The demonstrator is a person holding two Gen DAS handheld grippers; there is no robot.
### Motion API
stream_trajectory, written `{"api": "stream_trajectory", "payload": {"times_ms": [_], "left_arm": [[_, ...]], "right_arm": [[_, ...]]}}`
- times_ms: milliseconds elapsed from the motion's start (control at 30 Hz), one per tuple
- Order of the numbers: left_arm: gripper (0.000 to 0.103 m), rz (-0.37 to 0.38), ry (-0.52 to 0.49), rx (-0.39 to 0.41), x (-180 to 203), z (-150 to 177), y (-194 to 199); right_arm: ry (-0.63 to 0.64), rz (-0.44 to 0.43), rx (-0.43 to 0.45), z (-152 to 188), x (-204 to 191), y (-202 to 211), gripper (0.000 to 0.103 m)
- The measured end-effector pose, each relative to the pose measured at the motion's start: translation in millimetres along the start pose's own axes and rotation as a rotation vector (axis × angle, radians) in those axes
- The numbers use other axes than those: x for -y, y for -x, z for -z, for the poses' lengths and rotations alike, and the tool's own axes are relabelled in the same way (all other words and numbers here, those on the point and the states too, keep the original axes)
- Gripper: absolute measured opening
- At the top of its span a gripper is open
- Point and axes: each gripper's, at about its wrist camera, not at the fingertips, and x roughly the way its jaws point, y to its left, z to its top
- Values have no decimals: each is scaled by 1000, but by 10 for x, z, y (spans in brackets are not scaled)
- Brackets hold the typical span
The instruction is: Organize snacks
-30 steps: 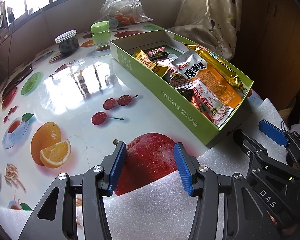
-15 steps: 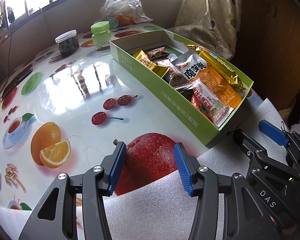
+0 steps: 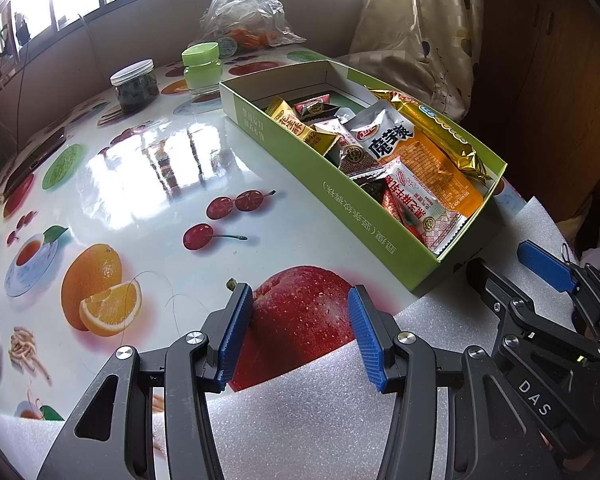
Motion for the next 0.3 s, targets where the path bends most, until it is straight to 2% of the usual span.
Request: {"api": "stream_trajectory", "payload": {"times_ms": [300], "left_arm": [[51, -1, -2, 0, 1, 5, -1]], "right_arm": [[0, 0, 0, 0, -1, 0, 59]]}}
